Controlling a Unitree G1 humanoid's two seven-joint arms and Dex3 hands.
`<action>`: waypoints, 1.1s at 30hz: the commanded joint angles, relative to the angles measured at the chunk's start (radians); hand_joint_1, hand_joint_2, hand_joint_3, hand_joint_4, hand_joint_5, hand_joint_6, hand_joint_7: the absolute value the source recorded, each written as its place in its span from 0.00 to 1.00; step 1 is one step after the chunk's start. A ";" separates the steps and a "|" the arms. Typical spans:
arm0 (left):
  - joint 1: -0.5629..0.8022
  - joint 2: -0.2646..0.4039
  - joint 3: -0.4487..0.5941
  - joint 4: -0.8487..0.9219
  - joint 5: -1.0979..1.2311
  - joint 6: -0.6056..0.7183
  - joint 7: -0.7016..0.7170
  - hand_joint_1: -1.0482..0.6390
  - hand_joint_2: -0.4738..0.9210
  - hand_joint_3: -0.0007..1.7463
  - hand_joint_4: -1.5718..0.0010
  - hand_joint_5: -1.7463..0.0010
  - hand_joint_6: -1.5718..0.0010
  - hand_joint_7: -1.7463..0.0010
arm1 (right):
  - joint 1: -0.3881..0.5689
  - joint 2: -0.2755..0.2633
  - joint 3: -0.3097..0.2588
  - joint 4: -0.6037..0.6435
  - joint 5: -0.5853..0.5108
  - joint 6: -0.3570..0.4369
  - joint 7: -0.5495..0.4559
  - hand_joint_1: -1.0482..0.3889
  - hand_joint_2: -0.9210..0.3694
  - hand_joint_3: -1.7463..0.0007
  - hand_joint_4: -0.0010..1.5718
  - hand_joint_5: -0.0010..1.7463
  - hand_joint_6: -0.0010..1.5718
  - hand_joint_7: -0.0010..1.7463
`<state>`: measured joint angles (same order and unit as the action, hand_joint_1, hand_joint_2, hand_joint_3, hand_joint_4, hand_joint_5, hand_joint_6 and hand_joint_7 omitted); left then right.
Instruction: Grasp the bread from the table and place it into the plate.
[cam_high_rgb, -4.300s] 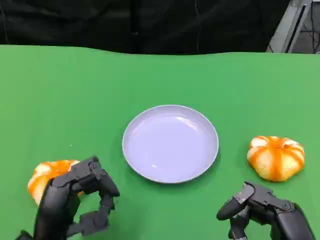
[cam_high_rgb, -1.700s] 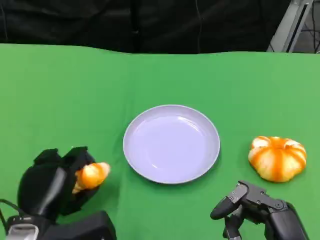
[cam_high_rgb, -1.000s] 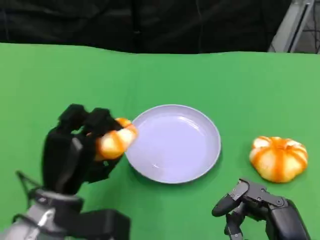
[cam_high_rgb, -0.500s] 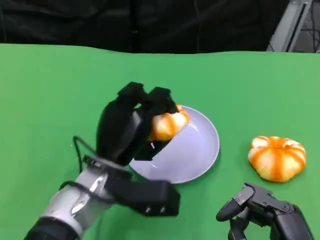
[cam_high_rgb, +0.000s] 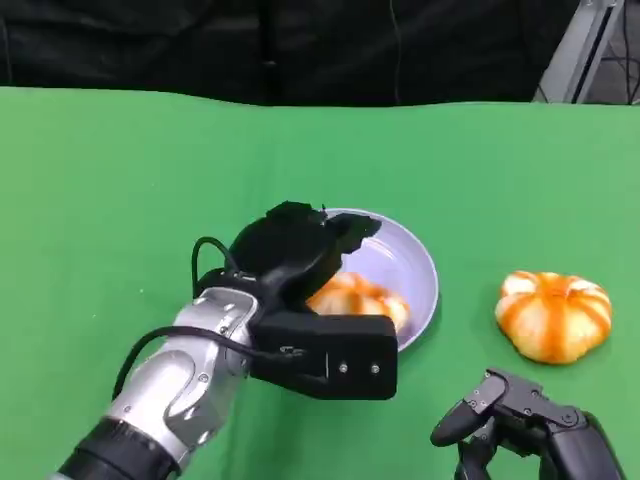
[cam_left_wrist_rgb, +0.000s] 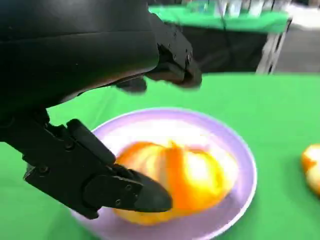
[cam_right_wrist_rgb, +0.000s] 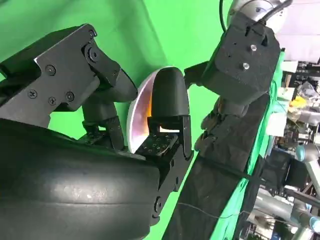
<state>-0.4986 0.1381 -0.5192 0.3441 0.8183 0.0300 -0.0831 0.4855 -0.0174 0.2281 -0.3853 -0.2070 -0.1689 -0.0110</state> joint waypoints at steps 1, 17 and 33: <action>0.008 0.022 -0.005 -0.032 -0.005 0.022 -0.038 0.12 1.00 0.30 1.00 1.00 0.97 1.00 | 0.003 -0.003 -0.001 -0.014 0.004 0.001 -0.003 0.76 0.35 0.29 0.42 0.94 0.46 0.77; 0.241 0.112 0.128 -0.284 -0.117 -0.098 0.074 0.15 1.00 0.31 0.96 0.98 0.92 0.98 | 0.006 0.001 0.005 -0.023 0.006 0.008 -0.004 0.76 0.34 0.30 0.42 0.93 0.46 0.77; 0.530 0.111 0.353 -0.127 -0.401 -0.787 0.474 0.57 0.80 0.49 0.49 0.36 0.36 0.74 | 0.006 -0.005 0.006 -0.022 0.006 0.011 0.000 0.76 0.34 0.30 0.42 0.93 0.45 0.77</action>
<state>-0.0053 0.2351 -0.1922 0.1922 0.4631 -0.6903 0.3957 0.4880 -0.0142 0.2433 -0.4021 -0.2114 -0.1601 -0.0106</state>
